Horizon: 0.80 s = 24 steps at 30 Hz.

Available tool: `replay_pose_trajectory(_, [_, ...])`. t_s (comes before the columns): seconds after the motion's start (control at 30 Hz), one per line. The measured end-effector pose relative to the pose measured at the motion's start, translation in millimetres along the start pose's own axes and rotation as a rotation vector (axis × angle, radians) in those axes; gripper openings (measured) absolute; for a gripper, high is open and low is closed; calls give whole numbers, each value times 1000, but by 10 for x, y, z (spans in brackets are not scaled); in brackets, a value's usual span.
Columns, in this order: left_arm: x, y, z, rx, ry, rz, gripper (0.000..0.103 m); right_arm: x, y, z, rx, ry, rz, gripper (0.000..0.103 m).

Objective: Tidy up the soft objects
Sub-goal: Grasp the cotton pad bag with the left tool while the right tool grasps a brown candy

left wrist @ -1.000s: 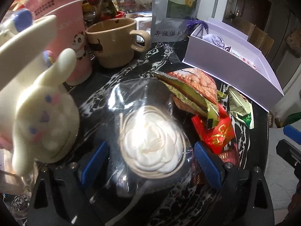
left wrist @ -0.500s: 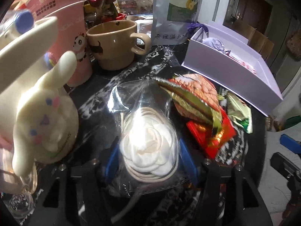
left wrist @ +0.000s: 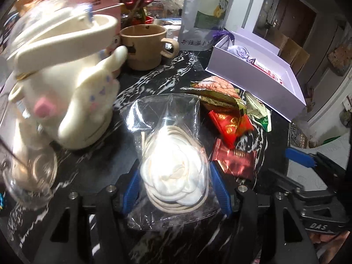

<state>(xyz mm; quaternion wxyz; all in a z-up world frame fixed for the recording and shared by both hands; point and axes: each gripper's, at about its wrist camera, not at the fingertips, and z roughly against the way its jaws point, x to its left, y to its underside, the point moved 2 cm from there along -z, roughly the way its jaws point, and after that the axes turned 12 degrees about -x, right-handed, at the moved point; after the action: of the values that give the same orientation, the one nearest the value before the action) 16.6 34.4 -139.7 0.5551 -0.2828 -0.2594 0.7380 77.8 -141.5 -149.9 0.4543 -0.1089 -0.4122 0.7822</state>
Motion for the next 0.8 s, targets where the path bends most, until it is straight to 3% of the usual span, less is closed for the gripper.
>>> replay_pose_trajectory(0.2, [92,100,48,3,14,37,60,179,-34,-134,1,-73,53,83])
replay_pose_trajectory(0.47, [201,139,87,-12,21,75,60,409,-6,-386,25,-132,239,82])
replay_pose_trajectory(0.53, [206,144,87,-15,25,81,60,444,13,-388,-2,-115,276,76])
replay_pose_trajectory(0.6, [211,149,99,-21,25,85,60,492,25,-389,-10,-80,322,60])
replay_pose_trajectory(0.7, [233,171,95,-17,21,97,60,530,29,-370,-4,-89,340,44])
replay_pose_trajectory(0.77, [247,183,89,-15,18,107,60,554,31,-356,12,-104,356,40])
replay_pose_trajectory(0.8, [254,192,95,-15,20,112,60,564,27,-353,20,-108,356,32])
